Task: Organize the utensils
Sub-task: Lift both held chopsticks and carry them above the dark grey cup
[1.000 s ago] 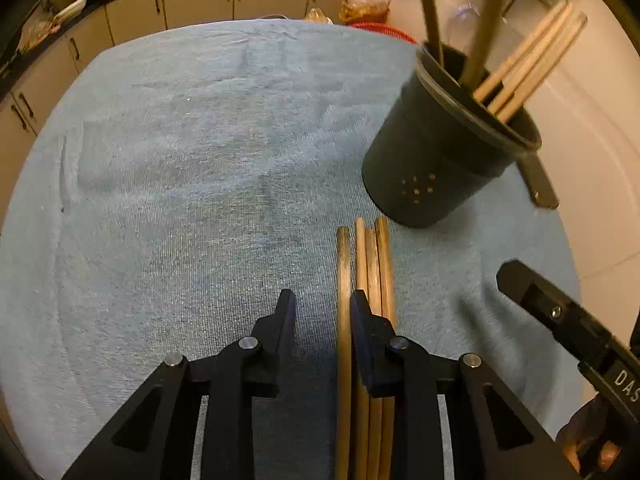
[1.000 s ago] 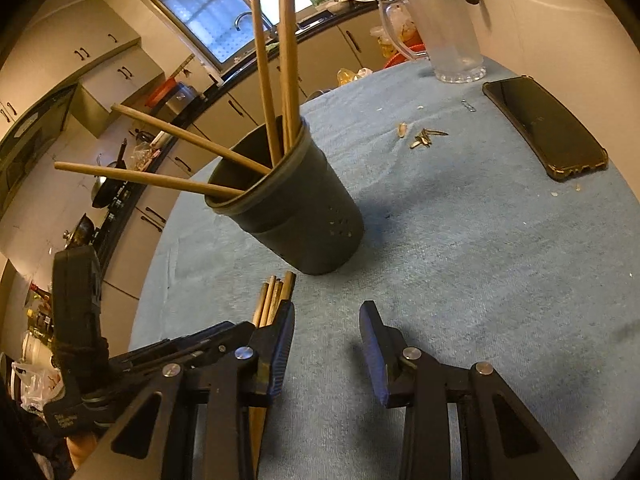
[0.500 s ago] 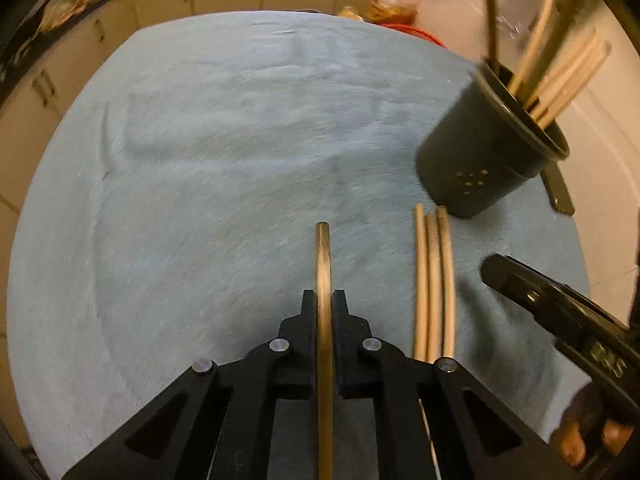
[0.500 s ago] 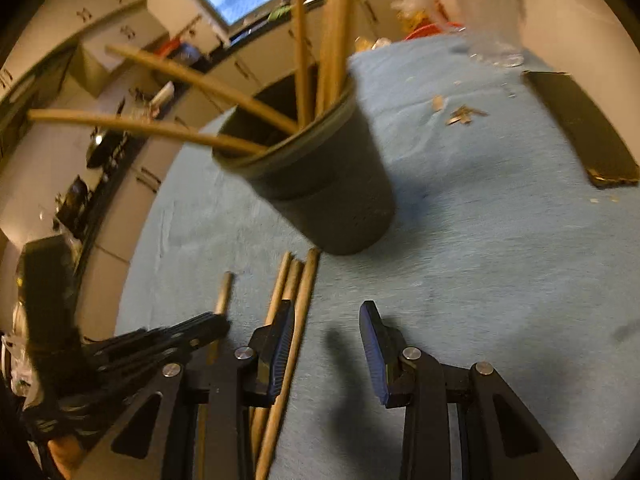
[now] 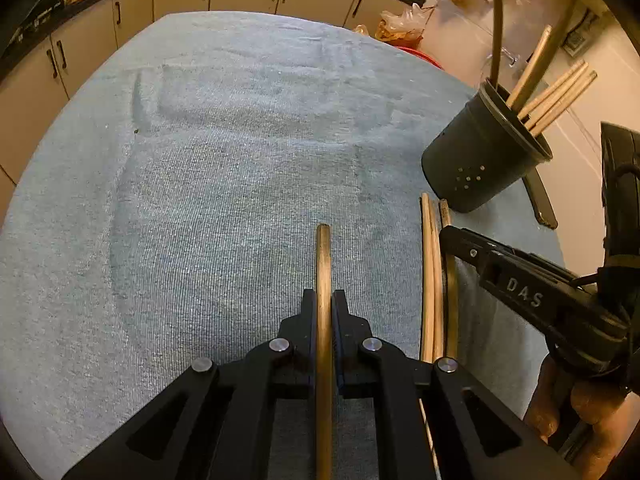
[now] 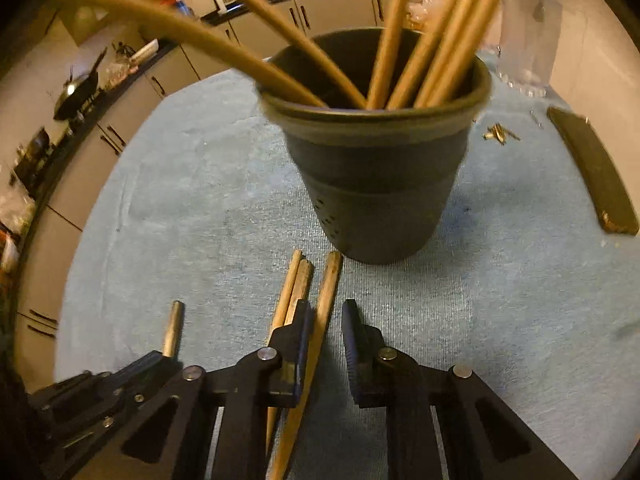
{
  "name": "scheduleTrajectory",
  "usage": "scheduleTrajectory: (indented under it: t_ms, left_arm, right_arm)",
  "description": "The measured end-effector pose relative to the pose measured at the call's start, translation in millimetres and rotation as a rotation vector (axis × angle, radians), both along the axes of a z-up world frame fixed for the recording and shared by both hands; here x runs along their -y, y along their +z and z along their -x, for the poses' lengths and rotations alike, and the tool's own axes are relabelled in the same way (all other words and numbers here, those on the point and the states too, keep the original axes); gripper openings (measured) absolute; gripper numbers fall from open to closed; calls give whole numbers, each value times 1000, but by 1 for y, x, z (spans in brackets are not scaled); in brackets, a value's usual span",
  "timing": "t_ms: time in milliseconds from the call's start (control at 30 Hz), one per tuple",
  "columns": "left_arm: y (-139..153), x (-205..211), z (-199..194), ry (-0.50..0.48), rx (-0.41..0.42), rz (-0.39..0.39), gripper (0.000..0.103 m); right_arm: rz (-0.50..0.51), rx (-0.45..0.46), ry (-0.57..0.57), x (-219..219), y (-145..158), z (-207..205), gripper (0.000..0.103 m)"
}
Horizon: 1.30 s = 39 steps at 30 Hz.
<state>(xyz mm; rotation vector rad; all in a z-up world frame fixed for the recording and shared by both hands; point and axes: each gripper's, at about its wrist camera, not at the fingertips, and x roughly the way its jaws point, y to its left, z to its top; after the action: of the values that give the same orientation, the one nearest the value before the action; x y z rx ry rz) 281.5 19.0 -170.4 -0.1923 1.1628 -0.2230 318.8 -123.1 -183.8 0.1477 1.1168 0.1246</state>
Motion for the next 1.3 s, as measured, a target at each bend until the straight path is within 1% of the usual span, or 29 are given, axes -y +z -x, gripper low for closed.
scheduleTrajectory:
  t_ms: [33,100,200,267,367,433,500,567,600,667,733,767,800,833,900,933,967,1000,1033,1067,1133,1200,1233,1300]
  left_arm:
    - [2,-1,12,1,0,1,7]
    - [2,-2,15,-2,-1,4,8]
    - [3,-7,22,4,-5,24,7]
    - [3,-7,22,5,-6,22,8]
    - [5,-3,20,-9,-22,-15,8]
    - [6,3,13,-24,-37,-50,8]
    - [7,9,3,-32,-40,-85,8]
    - [6,12,-3,-28,-14,-100,8]
    - [6,13,-3,-33,-1,-111,8]
    - [7,19,-2,-52,37,-157,8]
    - [7,21,-2,-50,41,-164,8]
    - [10,19,-1,-37,30,-139,7]
    - [19,20,1,-25,47,-108,7]
    - [34,17,12,-9,108,-76,7]
    - [60,12,28,16,195,-71,7]
    - [71,9,36,32,225,-71,7]
    - [84,4,45,56,248,-54,7]
    - [92,-2,52,72,259,-25,7]
    - [102,-9,62,92,278,25,7]
    - [110,-13,72,105,295,51,7]
    - [122,-15,90,113,328,53,7]
    - [134,-14,108,117,365,7,7]
    - [135,-9,112,117,374,-5,7]
    - [140,-9,123,114,391,-4,7]
  right_arm:
    - [20,2,8,-3,0,1,16]
    - [23,1,15,-3,0,5,13]
    - [63,0,58,-2,1,17,13]
    - [85,-6,78,-1,1,27,13]
    - [58,-24,74,8,1,33,13]
    - [37,-38,68,12,1,28,13]
    - [39,-46,70,13,2,20,13]
    - [36,-51,77,13,3,9,14]
    - [51,-52,94,10,5,7,14]
    - [74,-40,126,12,4,8,13]
    - [29,-37,115,19,5,12,10]
    - [-8,-35,110,25,5,17,8]
    - [-97,-18,103,36,9,23,8]
    - [-147,13,93,44,16,31,8]
    - [-176,97,80,54,36,51,8]
    - [-182,150,62,62,50,64,8]
    - [-195,196,53,69,62,74,8]
    - [-206,232,43,73,71,83,8]
    - [-214,267,31,78,79,92,8]
    - [-219,315,17,84,92,105,8]
    - [-228,379,-4,93,108,126,8]
    - [-209,407,-15,94,118,143,8]
    - [-209,422,-23,96,123,152,8]
    - [-213,443,-25,97,131,166,8]
